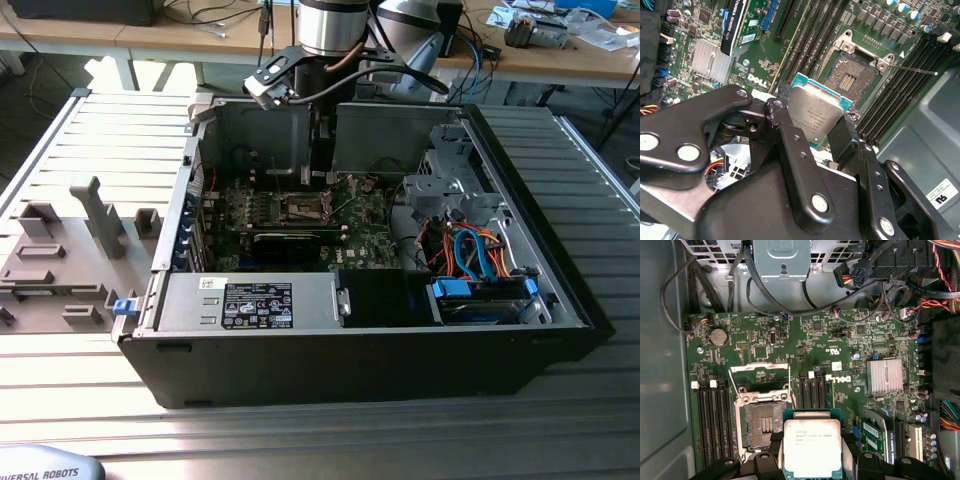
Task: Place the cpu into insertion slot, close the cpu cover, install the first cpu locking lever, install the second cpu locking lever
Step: 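Place the cpu into insertion slot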
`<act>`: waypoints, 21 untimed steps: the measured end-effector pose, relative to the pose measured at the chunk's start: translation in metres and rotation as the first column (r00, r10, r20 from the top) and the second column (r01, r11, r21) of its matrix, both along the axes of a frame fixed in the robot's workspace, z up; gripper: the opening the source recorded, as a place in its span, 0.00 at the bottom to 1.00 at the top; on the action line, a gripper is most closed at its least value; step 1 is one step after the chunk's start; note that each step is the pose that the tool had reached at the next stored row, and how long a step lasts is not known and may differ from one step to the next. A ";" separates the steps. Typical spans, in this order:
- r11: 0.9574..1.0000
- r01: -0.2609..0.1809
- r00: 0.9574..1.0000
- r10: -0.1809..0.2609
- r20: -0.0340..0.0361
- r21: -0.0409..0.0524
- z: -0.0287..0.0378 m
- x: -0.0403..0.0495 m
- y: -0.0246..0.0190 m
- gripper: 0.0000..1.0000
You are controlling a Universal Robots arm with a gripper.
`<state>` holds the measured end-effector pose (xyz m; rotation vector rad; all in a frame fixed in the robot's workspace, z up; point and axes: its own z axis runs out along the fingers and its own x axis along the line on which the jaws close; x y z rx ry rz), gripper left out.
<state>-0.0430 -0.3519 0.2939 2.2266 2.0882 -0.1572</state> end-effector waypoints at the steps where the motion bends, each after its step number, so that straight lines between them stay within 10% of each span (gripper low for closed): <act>1: 1.000 0.001 1.000 -0.001 0.000 0.000 0.0000 0.0000 0.0000 0.54; 14: 1.000 0.017 1.000 -0.017 0.000 -0.001 -0.0003 0.0000 0.0000 0.54; 17: 0.999 0.017 1.000 -0.017 -0.001 0.032 -0.0003 0.0000 0.0000 0.54; 19: 0.997 0.010 1.000 -0.010 -0.001 0.073 -0.0004 -0.0003 0.0000 0.54; 21: 0.996 -0.014 1.000 0.014 -0.001 0.085 -0.0004 -0.0005 0.0000 0.54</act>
